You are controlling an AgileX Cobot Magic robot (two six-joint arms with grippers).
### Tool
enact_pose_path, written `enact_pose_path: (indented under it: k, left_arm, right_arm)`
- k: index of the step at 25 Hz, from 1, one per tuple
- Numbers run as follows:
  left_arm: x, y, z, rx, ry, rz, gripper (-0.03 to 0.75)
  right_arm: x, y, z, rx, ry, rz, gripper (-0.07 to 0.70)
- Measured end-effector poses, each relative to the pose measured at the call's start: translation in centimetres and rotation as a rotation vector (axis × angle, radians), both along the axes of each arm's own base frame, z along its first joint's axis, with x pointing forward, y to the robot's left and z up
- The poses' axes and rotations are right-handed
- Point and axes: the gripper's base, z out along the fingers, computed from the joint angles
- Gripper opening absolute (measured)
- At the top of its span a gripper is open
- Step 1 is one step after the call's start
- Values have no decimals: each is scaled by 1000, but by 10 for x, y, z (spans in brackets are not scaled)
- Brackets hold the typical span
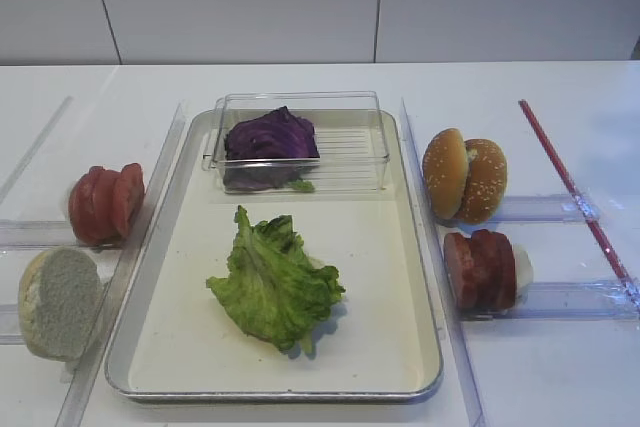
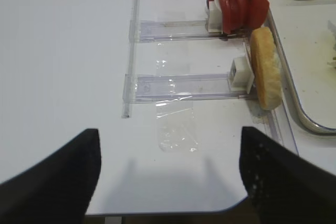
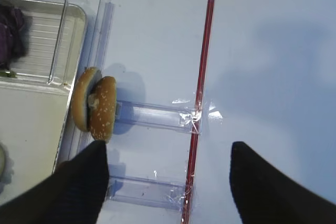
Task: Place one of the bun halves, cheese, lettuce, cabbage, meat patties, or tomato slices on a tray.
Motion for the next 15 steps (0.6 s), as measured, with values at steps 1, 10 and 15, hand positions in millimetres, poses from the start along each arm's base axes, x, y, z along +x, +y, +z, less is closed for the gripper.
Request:
enact_pose_path:
  k: [1, 10, 15]
  left_arm:
    - [0, 0, 0, 0, 0, 0, 543]
    - [0, 0, 0, 0, 0, 0, 543]
    - [0, 0, 0, 0, 0, 0, 543]
  right_arm:
    - [-10, 0, 2, 1, -11, 2, 528]
    - [-94, -2, -1, 2, -79, 7, 528]
    - [-133, -3, -8, 3, -126, 7, 528]
